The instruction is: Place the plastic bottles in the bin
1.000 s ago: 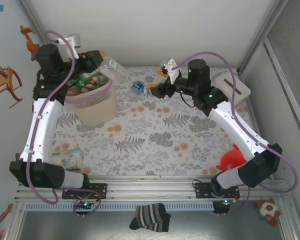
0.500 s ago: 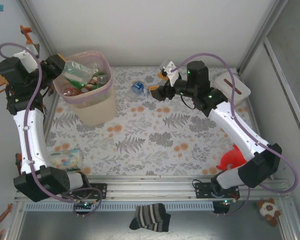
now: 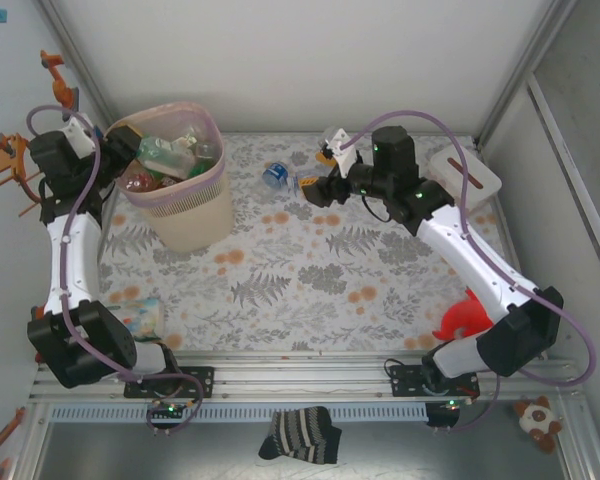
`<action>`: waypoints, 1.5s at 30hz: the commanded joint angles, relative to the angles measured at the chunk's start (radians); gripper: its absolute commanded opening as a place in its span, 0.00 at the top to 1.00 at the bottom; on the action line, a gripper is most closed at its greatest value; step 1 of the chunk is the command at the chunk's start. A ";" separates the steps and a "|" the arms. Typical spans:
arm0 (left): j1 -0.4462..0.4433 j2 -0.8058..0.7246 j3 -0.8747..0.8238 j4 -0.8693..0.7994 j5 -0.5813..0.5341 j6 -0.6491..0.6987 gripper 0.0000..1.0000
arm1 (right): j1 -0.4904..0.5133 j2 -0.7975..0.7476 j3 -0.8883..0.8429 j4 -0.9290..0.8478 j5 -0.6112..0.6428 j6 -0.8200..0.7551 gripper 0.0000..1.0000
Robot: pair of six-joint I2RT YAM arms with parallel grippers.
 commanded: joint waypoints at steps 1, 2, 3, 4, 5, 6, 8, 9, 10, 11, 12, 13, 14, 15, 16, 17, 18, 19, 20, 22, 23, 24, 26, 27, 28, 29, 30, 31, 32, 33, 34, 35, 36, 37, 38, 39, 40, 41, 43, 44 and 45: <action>-0.033 0.046 0.011 0.099 -0.030 -0.030 0.60 | 0.000 -0.038 -0.013 -0.011 0.001 -0.017 0.25; -0.041 0.059 0.014 0.099 -0.027 -0.030 0.58 | 0.000 -0.041 -0.015 -0.014 0.002 -0.016 0.25; -0.047 0.066 0.018 0.097 -0.026 -0.030 0.55 | 0.000 -0.042 -0.016 -0.015 0.004 -0.018 0.25; -0.048 0.064 0.018 0.088 -0.027 -0.025 0.49 | 0.000 -0.046 -0.017 -0.018 0.007 -0.017 0.25; -0.049 0.052 0.017 0.069 -0.044 -0.011 0.42 | -0.001 -0.049 -0.019 -0.023 0.007 -0.020 0.25; -0.049 0.035 0.016 0.048 -0.069 0.007 0.37 | -0.001 -0.052 -0.021 -0.024 0.009 -0.022 0.25; -0.041 -0.013 0.021 -0.019 -0.139 0.061 0.27 | 0.000 -0.056 -0.023 -0.033 0.012 -0.029 0.25; -0.035 -0.032 0.024 -0.044 -0.164 0.080 0.24 | 0.000 -0.056 -0.021 -0.040 0.013 -0.034 0.25; -0.024 -0.055 0.030 -0.068 -0.183 0.099 0.22 | 0.000 -0.055 -0.020 -0.045 0.014 -0.038 0.25; -0.013 -0.074 0.038 -0.091 -0.196 0.116 0.21 | 0.000 -0.053 -0.020 -0.047 0.014 -0.039 0.25; -0.002 -0.087 0.045 -0.110 -0.206 0.130 0.21 | 0.000 -0.053 -0.020 -0.046 0.014 -0.039 0.25; 0.006 -0.101 0.058 -0.133 -0.216 0.149 0.20 | 0.000 -0.052 -0.020 -0.043 0.012 -0.039 0.25; 0.014 -0.111 0.072 -0.161 -0.225 0.168 0.20 | 0.000 -0.050 -0.018 -0.041 0.009 -0.037 0.25; 0.017 -0.116 0.085 -0.182 -0.231 0.184 0.20 | -0.001 -0.050 -0.018 -0.037 0.007 -0.036 0.25; 0.019 -0.119 0.102 -0.209 -0.236 0.204 0.20 | 0.000 -0.049 -0.018 -0.033 0.006 -0.033 0.25; 0.020 -0.120 0.118 -0.233 -0.235 0.220 0.21 | 0.001 -0.047 -0.018 -0.031 0.006 -0.032 0.25; 0.019 -0.118 0.130 -0.248 -0.230 0.232 0.23 | 0.002 -0.047 -0.017 -0.029 0.004 -0.032 0.25; 0.018 -0.115 0.143 -0.261 -0.219 0.240 0.27 | 0.003 -0.047 -0.018 -0.029 0.004 -0.032 0.25; 0.017 -0.110 0.152 -0.268 -0.199 0.244 0.32 | 0.004 -0.046 -0.017 -0.029 0.004 -0.031 0.25; 0.006 -0.093 0.172 -0.279 -0.152 0.250 0.40 | 0.006 -0.045 -0.015 -0.031 0.004 -0.031 0.25; -0.007 -0.080 0.183 -0.285 -0.130 0.254 0.44 | 0.007 -0.046 -0.015 -0.031 0.004 -0.031 0.25; -0.019 -0.067 0.193 -0.292 -0.113 0.259 0.48 | 0.008 -0.046 -0.015 -0.031 0.004 -0.032 0.25; -0.054 -0.032 0.211 -0.303 -0.073 0.263 0.55 | 0.009 -0.044 -0.014 -0.031 0.006 -0.031 0.25; -0.069 -0.018 0.215 -0.306 -0.059 0.263 0.58 | 0.010 -0.044 -0.012 -0.031 0.007 -0.030 0.25; -0.083 -0.001 0.216 -0.308 -0.046 0.263 0.62 | 0.011 -0.043 -0.010 -0.031 0.007 -0.030 0.25; -0.096 0.020 0.217 -0.308 -0.029 0.264 0.65 | 0.012 -0.043 -0.009 -0.031 0.007 -0.031 0.25; -0.105 0.037 0.217 -0.312 -0.018 0.263 0.69 | 0.014 -0.043 -0.007 -0.031 0.007 -0.030 0.25; -0.113 0.057 0.214 -0.313 -0.006 0.262 0.72 | 0.015 -0.043 -0.006 -0.032 0.009 -0.031 0.25; -0.117 0.074 0.208 -0.314 0.003 0.261 0.75 | 0.016 -0.043 -0.006 -0.034 0.009 -0.031 0.25; -0.118 0.084 0.200 -0.313 0.004 0.260 0.77 | 0.017 -0.043 -0.005 -0.035 0.010 -0.031 0.25; -0.118 0.096 0.189 -0.313 0.003 0.260 0.78 | 0.017 -0.044 -0.007 -0.035 0.012 -0.032 0.25; -0.117 0.104 0.178 -0.314 0.000 0.263 0.78 | 0.018 -0.044 -0.007 -0.038 0.013 -0.031 0.25; -0.117 0.109 0.167 -0.313 -0.006 0.268 0.79 | 0.018 -0.044 -0.007 -0.040 0.014 -0.032 0.25; -0.117 0.115 0.156 -0.312 -0.010 0.274 0.79 | 0.019 -0.046 -0.007 -0.041 0.014 -0.032 0.25; -0.116 0.120 0.149 -0.312 -0.008 0.278 0.79 | 0.020 -0.045 -0.008 -0.042 0.015 -0.034 0.25; -0.116 0.126 0.143 -0.315 -0.007 0.281 0.79 | 0.021 -0.045 -0.007 -0.043 0.017 -0.033 0.25; -0.115 0.128 0.139 -0.314 -0.005 0.283 0.79 | 0.021 -0.046 -0.006 -0.043 0.018 -0.033 0.25; -0.115 0.129 0.137 -0.315 -0.004 0.283 0.79 | 0.021 -0.045 -0.005 -0.043 0.021 -0.033 0.25; -0.115 0.128 0.136 -0.322 -0.004 0.283 0.80 | 0.021 -0.043 -0.001 -0.043 0.025 -0.030 0.25; -0.115 0.126 0.136 -0.326 -0.004 0.283 0.80 | 0.021 -0.040 0.002 -0.043 0.031 -0.027 0.25; -0.115 0.124 0.138 -0.330 -0.004 0.282 0.80 | 0.021 -0.037 0.006 -0.043 0.045 -0.018 0.25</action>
